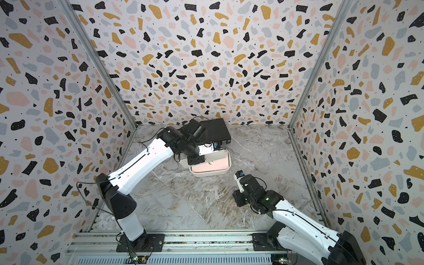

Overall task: Put the sealed envelopes into the storage box
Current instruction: Place the envelope in the storage box.

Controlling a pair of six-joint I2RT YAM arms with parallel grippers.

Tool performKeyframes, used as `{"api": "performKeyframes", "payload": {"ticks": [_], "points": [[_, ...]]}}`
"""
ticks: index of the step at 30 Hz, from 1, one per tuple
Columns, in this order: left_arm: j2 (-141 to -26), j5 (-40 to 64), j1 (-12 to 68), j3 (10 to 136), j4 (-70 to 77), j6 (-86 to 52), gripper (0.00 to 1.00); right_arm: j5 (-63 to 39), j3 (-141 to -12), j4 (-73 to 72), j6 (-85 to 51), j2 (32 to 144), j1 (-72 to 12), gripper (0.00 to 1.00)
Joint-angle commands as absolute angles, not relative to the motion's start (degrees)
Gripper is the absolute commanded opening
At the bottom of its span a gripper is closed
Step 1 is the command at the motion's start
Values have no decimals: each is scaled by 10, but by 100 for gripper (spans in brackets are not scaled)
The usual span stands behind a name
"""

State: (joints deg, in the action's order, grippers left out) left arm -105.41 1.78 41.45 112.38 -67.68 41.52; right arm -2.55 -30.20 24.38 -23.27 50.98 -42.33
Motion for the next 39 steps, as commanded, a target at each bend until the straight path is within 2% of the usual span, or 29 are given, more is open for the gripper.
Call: {"api": "performKeyframes", "payload": {"ticks": [1, 5, 7, 23, 29, 39], "points": [[-1123, 23, 396, 1194, -735, 503, 0, -20, -302, 272, -220, 494, -422, 35], [-1241, 46, 377, 1329, -797, 508, 0, -23, -303, 280, -219, 488, -422, 35], [-1269, 56, 372, 1356, -791, 511, 0, -25, -303, 280, -219, 489, -422, 35], [-1336, 141, 361, 1362, -733, 477, 0, -37, -310, 275, -216, 530, -421, 34], [-1357, 144, 361, 1391, -759, 454, 0, -40, -310, 272, -216, 535, -422, 34], [-1358, 109, 360, 1357, -769, 478, 0, -45, -310, 268, -216, 541, -421, 34]]}}
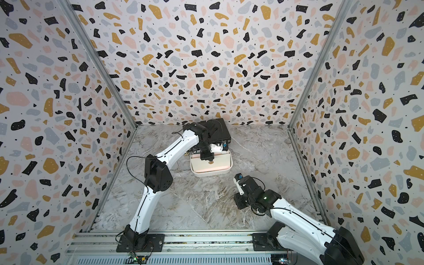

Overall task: Put the sealed envelopes into the storage box
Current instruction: Place the envelope in the storage box, then reset both arms

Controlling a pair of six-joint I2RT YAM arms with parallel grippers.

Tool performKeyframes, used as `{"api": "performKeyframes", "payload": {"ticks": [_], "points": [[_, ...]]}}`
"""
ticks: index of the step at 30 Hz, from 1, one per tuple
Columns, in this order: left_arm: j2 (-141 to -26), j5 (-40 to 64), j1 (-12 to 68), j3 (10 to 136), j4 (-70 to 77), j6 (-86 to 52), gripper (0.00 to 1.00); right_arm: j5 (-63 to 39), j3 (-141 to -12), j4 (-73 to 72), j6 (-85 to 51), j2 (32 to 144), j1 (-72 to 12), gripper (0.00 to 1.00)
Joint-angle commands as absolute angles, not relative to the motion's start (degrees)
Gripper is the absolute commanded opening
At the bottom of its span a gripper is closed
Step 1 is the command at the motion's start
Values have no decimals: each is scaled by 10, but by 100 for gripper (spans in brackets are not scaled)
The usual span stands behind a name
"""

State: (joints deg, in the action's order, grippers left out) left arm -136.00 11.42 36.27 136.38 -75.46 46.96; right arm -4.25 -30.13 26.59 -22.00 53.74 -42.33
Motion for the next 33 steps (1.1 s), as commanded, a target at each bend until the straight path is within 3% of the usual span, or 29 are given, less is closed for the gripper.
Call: {"api": "performKeyframes", "payload": {"ticks": [1, 5, 9, 11, 12, 17, 19, 20, 24, 28, 30, 33], "points": [[-1360, 109, 360, 1357, -770, 479, 0, -46, -312, 269, -217, 544, -421, 34], [-1366, 84, 359, 1357, -765, 471, 5, -48, -316, 272, -215, 549, -421, 34], [-1356, 73, 359, 1354, -746, 460, 34, -49, -316, 274, -216, 550, -422, 34], [-1344, 66, 359, 1352, -730, 452, 41, -48, -318, 275, -216, 550, -421, 34], [-1336, 64, 359, 1351, -722, 448, 51, -48, -319, 275, -216, 550, -421, 34], [-1266, 31, 353, 1331, -654, 399, 59, -39, -337, 282, -211, 552, -421, 35], [-1202, 19, 344, 1277, -595, 359, 95, -25, -350, 285, -209, 553, -421, 35], [-1166, 5, 342, 1231, -544, 336, 99, -18, -359, 284, -206, 554, -421, 35], [-941, -60, 337, 935, -306, 232, 99, 52, -403, 271, -182, 564, -420, 38], [-706, -134, 335, 612, -99, 113, 99, 215, -426, 219, -153, 569, -415, 42], [-609, -216, 333, 492, -41, 31, 99, 307, -420, 178, -147, 570, -410, 59], [-499, -290, 332, 352, 4, -6, 99, 411, -374, 50, -65, 581, -400, 68]]}}
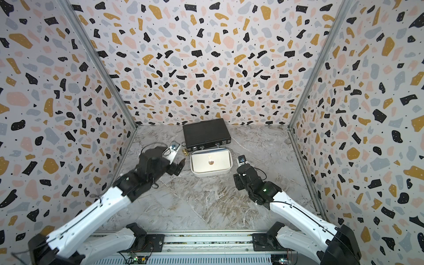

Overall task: Put the sealed envelopes into the storage box
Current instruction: Reset both arms

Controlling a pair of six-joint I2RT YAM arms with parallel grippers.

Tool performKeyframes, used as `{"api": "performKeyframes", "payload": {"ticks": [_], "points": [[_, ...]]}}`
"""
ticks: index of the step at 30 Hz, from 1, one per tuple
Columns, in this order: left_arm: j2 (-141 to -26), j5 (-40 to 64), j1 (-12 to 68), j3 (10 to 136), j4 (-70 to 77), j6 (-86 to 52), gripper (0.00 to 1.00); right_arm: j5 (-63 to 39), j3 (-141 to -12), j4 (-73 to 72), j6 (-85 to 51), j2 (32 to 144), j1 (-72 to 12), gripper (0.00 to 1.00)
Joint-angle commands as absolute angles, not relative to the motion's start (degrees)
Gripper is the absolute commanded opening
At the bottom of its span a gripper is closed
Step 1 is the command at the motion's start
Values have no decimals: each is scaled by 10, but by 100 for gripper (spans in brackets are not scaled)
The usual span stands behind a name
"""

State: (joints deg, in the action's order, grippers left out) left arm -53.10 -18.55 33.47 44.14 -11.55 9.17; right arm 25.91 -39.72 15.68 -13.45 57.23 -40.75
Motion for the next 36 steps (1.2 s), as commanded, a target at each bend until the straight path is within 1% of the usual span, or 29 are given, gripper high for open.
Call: {"api": "performKeyframes", "payload": {"ticks": [1, 3, 4, 6, 8, 10, 12, 14, 15, 16, 17, 19, 21, 22, 24, 25, 26, 27, 28, 29, 30, 31, 32, 33, 34, 35, 36], "points": [[-471, -320, 333, 309, 30, -8, 99, 442, -355, -8, -34, 593, -394, 70], [-432, -390, 332, 243, 74, -3, 99, 479, -345, -38, -12, 621, -373, 76], [-419, -409, 332, 215, 94, 11, 99, 493, -342, -37, -9, 635, -359, 79], [-414, -435, 329, 171, 142, 36, 99, 508, -329, -37, -12, 654, -335, 84], [-432, -440, 318, 140, 190, 58, 99, 496, -305, -59, 0, 664, -311, 87], [-467, -417, 287, 114, 261, 71, 99, 505, -286, -93, 6, 678, -297, 88], [-515, -359, 229, 101, 317, 52, 99, 474, -268, -137, 7, 699, -266, 88], [-565, -303, 177, 107, 358, 40, 99, 465, -244, -207, -18, 733, -228, 88], [-588, -282, 167, 120, 352, 51, 99, 441, -247, -224, -22, 747, -204, 90], [-606, -262, 156, 124, 369, 58, 99, 427, -264, -195, -37, 756, -193, 90], [-634, -259, 146, 130, 391, 57, 99, 409, -257, -257, -17, 774, -180, 91], [-672, -218, 124, 148, 407, 59, 99, 378, -253, -329, 5, 798, -167, 91], [-711, -177, 100, 154, 444, 39, 99, 354, -258, -347, 40, 812, -161, 90], [-739, -139, 82, 153, 466, 31, 99, 341, -253, -384, 62, 824, -153, 88], [-833, -125, 63, 142, 602, 25, 99, 312, -214, -510, 72, 859, -127, 88], [-847, -128, 59, 147, 611, 26, 99, 306, -214, -505, 56, 851, -116, 89], [-821, -110, 56, 160, 546, 14, 99, 257, -223, -436, 26, 830, -92, 86], [-800, -87, 48, 182, 465, 10, 99, 180, -210, -461, 14, 838, -58, 81], [-809, -73, 40, 187, 465, 7, 99, 129, -194, -508, 2, 865, -32, 80], [-827, -67, 31, 182, 506, 3, 99, 109, -176, -578, -2, 881, -20, 81], [-827, -55, 22, 186, 501, -3, 99, 104, -188, -512, -7, 855, -19, 81], [-817, -47, 18, 191, 472, -7, 99, 106, -198, -487, -10, 858, -18, 82], [-814, -44, 16, 199, 452, -8, 99, 102, -183, -558, -4, 878, -17, 83], [-818, -44, 16, 196, 466, -7, 99, 102, -187, -541, -5, 869, -16, 83], [-824, -45, 15, 193, 481, -9, 99, 104, -200, -484, -11, 856, -16, 83], [-823, -43, 15, 193, 480, -9, 99, 101, -191, -530, -8, 872, -15, 83], [-820, -43, 15, 193, 472, -8, 99, 100, -190, -543, -6, 876, -15, 83]]}}
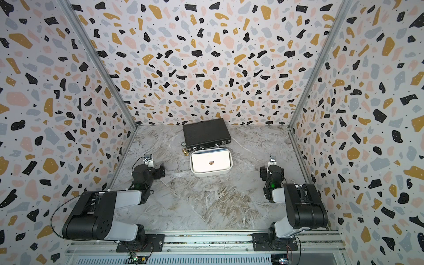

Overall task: Put the sealed envelopes into the storage box
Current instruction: Reset both arms

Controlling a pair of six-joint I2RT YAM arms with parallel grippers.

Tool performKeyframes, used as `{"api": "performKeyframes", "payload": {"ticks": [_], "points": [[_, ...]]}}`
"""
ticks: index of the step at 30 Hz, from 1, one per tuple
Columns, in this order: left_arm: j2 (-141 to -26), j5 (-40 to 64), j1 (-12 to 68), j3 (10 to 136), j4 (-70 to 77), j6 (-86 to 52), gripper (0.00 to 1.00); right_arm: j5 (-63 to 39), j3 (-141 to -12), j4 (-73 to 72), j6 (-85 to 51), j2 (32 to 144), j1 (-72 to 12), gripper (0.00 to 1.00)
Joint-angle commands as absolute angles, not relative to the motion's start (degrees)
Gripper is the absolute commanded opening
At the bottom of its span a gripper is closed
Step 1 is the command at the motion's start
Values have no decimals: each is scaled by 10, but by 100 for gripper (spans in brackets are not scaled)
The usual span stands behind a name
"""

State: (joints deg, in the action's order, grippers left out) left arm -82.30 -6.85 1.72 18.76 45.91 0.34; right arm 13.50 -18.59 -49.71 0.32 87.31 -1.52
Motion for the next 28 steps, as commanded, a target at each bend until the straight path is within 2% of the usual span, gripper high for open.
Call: {"api": "performKeyframes", "payload": {"ticks": [1, 2, 4, 28], "points": [[-817, -44, 15, 195, 465, -8, 99, 101, -196, -501, -11, 860, -15, 83], [-816, -45, 15, 192, 470, -8, 99, 101, -193, -509, -11, 863, -15, 84], [-816, -46, 15, 188, 477, -8, 99, 97, -185, -533, -7, 865, -15, 99], [-823, -41, 15, 195, 472, -7, 99, 95, -185, -533, -6, 863, -16, 99]]}}
